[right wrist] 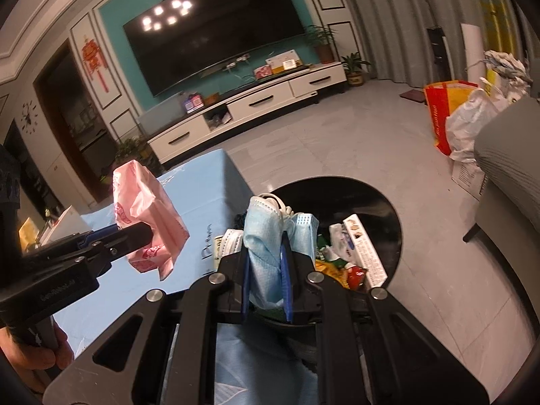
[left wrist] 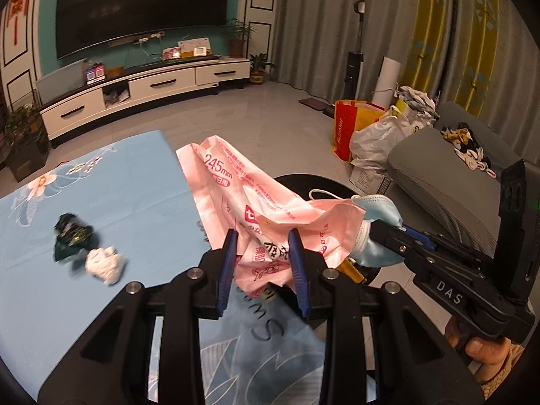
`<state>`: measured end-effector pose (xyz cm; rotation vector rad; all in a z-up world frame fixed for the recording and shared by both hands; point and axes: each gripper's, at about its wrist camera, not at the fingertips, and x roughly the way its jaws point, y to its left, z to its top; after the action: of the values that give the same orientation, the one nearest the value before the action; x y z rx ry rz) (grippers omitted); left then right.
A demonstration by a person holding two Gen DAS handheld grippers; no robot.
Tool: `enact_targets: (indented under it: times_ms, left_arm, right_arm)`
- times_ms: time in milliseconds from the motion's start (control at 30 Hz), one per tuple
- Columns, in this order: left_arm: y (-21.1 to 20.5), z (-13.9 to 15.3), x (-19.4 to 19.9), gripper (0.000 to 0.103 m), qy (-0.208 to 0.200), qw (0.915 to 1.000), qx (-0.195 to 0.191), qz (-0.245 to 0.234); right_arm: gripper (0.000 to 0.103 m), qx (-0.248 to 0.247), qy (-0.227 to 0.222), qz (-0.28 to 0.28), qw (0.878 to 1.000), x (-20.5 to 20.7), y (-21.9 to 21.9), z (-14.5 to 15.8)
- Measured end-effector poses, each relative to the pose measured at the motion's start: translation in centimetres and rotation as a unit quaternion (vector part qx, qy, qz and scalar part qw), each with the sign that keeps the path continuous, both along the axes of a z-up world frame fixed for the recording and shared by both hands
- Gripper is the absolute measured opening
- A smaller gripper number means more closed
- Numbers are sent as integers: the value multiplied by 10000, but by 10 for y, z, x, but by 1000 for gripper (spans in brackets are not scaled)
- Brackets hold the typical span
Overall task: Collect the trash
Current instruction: 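Carry pink wrapper and blue mask over the black bin and open both tools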
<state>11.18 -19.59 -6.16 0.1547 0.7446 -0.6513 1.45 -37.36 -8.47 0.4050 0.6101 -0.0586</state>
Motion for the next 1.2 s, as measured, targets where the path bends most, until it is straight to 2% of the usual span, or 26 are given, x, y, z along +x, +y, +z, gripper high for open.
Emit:
enact_targets:
  times_ms: [267, 767, 1033, 1200]
  left_arm:
    - [-38, -22, 19, 32, 174, 9995, 235, -151]
    - [-68, -65, 43, 34, 498, 9963, 663, -228]
    - [-74, -73, 48, 36, 528, 9956, 747, -215]
    - [-73, -73, 49, 42, 519, 9958, 732, -181]
  right_arm:
    - [16, 98, 163, -202, 9996, 9, -18, -16]
    - [16, 299, 458, -341, 9979, 30, -39, -40]
    - [16, 298, 608, -348, 9971, 37, -42, -46]
    - [19, 314, 632, -379, 9968, 39, -42, -47]
